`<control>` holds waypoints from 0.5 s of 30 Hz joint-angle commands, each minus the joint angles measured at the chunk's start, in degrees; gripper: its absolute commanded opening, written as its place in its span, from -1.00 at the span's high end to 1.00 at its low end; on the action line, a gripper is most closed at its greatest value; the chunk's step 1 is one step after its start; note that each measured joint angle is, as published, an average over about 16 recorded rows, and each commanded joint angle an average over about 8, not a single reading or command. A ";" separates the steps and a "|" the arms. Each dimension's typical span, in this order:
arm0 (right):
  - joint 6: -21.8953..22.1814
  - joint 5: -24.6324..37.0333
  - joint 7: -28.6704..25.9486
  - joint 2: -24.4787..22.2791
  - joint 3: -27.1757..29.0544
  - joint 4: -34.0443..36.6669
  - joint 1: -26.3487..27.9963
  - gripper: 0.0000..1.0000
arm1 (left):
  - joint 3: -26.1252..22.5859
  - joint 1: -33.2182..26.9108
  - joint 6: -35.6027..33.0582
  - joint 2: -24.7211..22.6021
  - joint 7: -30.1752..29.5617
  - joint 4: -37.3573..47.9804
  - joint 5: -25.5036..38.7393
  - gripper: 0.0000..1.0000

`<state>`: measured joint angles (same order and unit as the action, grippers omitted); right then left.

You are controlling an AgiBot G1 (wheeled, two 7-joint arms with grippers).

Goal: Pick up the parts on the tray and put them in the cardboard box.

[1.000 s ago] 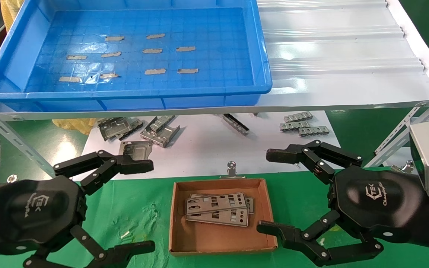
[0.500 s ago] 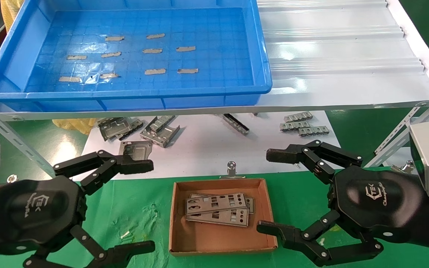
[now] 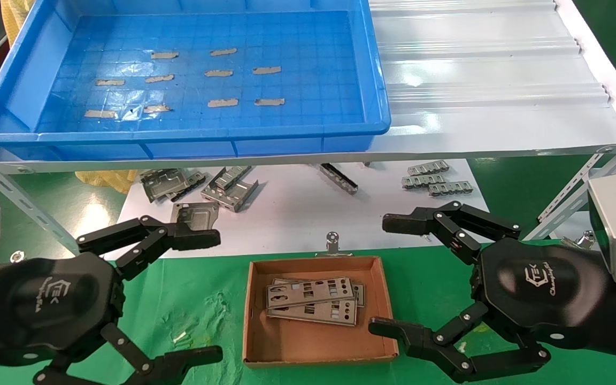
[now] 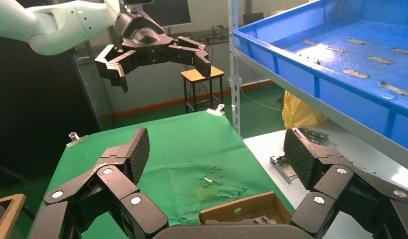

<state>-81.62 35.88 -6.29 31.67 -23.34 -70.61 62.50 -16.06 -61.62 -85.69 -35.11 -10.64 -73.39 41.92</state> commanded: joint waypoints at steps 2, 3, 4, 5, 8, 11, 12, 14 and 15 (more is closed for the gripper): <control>0.00 0.00 0.00 0.00 0.00 0.00 0.00 -1.00 | 0.00 0.00 0.00 0.00 0.00 0.00 0.00 -1.00; 0.00 0.00 0.00 0.00 0.00 0.00 0.00 -1.00 | 0.00 0.00 0.00 0.00 0.00 0.00 0.00 -1.00; 0.00 0.00 0.00 0.00 0.00 0.00 0.00 -1.00 | 0.00 0.00 0.00 0.00 0.00 0.00 0.00 -1.00; 0.00 0.00 0.00 0.00 0.00 0.00 0.00 -1.00 | 0.00 0.00 0.00 0.00 0.00 0.00 0.00 -1.00; 0.00 0.00 0.00 0.00 0.00 0.00 0.00 -1.00 | 0.00 0.00 0.00 0.00 0.00 0.00 0.00 -1.00; 0.00 0.00 0.00 0.00 0.00 0.00 0.00 -1.00 | 0.00 0.00 0.00 0.00 0.00 0.00 0.00 -1.00; 0.00 0.00 0.00 0.00 0.00 0.00 0.00 -1.00 | 0.00 0.00 0.00 0.00 0.00 0.00 0.00 -1.00; 0.00 0.00 0.00 0.00 0.00 0.00 0.00 -1.00 | 0.00 0.00 0.00 0.00 0.00 0.00 0.00 -1.00; 0.00 0.00 0.00 0.00 0.00 0.00 0.00 -1.00 | 0.00 0.00 0.00 0.00 0.00 0.00 0.00 -1.00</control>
<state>-81.62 35.88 -6.29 31.67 -23.34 -70.61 62.50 -16.06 -61.62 -85.69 -35.11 -10.64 -73.39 41.92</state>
